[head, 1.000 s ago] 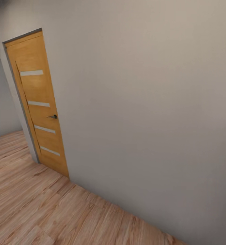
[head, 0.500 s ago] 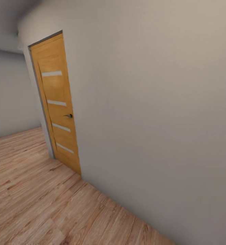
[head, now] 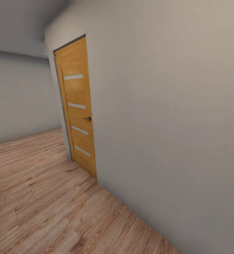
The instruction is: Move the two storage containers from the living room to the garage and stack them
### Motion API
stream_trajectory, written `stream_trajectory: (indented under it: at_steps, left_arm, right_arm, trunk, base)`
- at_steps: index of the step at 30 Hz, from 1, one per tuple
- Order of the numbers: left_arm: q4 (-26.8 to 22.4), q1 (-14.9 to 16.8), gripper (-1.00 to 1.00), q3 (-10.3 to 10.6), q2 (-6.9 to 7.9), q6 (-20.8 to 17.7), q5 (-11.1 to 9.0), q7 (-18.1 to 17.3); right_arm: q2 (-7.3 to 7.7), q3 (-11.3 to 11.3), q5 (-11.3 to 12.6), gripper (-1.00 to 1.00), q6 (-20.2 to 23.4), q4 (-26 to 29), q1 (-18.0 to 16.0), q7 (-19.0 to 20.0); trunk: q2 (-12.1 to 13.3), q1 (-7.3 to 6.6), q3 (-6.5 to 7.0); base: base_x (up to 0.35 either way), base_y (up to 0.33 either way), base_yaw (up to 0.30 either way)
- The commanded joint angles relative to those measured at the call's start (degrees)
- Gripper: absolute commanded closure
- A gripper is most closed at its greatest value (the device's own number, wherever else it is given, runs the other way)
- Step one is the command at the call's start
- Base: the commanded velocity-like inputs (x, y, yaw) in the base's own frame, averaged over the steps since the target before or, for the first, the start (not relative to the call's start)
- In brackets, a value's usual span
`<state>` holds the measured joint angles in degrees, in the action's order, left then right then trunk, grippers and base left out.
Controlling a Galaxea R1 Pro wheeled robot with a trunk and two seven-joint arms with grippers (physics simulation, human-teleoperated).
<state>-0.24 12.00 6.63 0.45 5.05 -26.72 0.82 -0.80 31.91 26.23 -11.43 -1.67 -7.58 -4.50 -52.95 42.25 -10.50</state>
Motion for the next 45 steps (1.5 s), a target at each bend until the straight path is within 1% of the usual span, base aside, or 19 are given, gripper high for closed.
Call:
stream_trajectory:
  at_steps: [1,9,19,45]
  left_arm:
    - [0.04,0.04,-1.0,0.49,0.01,0.14,-0.42,0.08]
    - [0.05,0.04,-1.0,0.48,0.0,0.12,-0.44,0.06]
    - [0.05,0.04,-1.0,0.48,0.06,0.07,-0.44,0.06]
    - [0.07,0.04,-1.0,0.47,0.08,-0.01,-0.35,0.06]
  right_arm:
    - [-0.07,0.56,0.4,-1.0,-0.24,-0.18,-0.07,-0.07]
    - [-0.12,0.99,0.2,-1.0,-0.01,-0.18,-0.08,-0.07]
    - [-0.17,0.95,0.14,-1.0,-0.06,-0.18,-0.07,-0.07]
    - [-0.08,0.67,0.14,-1.0,-0.08,-0.18,-0.07,-0.07]
  trunk:
    - [-0.06,0.01,-0.08]
    - [-0.06,0.01,-0.08]
    - [-0.06,0.01,-0.08]
    - [-0.06,0.01,-0.08]
  base:
    - [0.0,0.0,0.277]
    - [0.0,0.0,0.277]
    - [0.032,0.0,0.277]
    - [0.302,0.0,0.277]
